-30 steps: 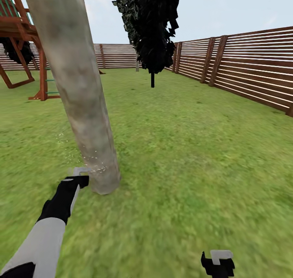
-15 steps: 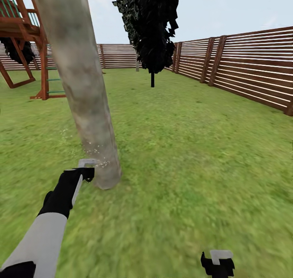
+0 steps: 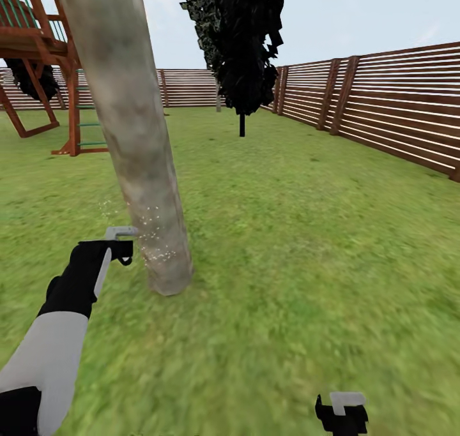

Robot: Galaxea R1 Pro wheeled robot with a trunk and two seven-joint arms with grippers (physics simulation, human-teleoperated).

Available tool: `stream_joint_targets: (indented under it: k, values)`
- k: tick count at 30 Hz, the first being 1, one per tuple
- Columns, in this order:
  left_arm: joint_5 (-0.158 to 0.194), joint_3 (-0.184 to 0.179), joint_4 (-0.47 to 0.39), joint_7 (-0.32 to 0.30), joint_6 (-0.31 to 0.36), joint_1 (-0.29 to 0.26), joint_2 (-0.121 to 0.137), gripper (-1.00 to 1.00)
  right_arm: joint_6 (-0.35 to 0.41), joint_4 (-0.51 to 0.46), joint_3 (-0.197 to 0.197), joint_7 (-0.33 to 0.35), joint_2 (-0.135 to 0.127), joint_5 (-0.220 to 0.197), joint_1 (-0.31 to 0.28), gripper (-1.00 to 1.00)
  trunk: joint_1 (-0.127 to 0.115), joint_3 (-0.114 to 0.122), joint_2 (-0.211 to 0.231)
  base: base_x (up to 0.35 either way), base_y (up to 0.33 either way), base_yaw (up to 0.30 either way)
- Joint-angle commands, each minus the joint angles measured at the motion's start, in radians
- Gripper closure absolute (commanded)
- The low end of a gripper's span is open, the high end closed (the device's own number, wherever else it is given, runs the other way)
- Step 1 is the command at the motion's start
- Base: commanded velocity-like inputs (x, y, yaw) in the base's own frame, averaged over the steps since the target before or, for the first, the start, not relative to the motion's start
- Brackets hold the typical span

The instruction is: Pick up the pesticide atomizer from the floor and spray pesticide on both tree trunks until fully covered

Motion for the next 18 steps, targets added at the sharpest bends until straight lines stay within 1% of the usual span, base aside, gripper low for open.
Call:
stream_joint_targets:
  k: [1, 4, 5, 8, 18]
  values:
    - [-0.01, 0.0, -0.002, -0.005, 0.005, -0.003, -0.002, 1.0, -0.003, 0.001, -0.008, -0.003, 0.0, 0.011, -0.001, -1.0, 0.0, -0.001, 0.0, 0.091, -0.05, 0.112]
    - [-0.009, 0.0, -0.01, -0.005, 0.02, -0.007, -0.003, 1.0, -0.003, 0.001, -0.01, -0.003, -0.002, 0.012, -0.001, -1.0, 0.0, -0.001, 0.0, 0.196, -0.129, 0.034]
    - [-0.01, 0.0, -0.026, -0.005, 0.024, -0.004, -0.003, 1.0, -0.003, 0.001, -0.01, -0.003, -0.004, 0.013, -0.001, -1.0, 0.0, -0.001, 0.0, 0.234, -0.161, 0.005]
    - [-0.011, 0.0, -0.038, -0.005, 0.026, 0.0, -0.003, 1.0, -0.003, 0.001, -0.01, -0.003, -0.006, 0.014, -0.001, -1.0, 0.0, -0.001, 0.0, 0.188, -0.212, 0.001]
    - [-0.012, 0.0, -0.039, -0.005, 0.026, 0.0, -0.003, 1.0, -0.003, 0.001, -0.011, -0.003, -0.006, 0.012, -0.001, -1.0, 0.0, -0.001, 0.0, 0.014, -0.271, 0.0]
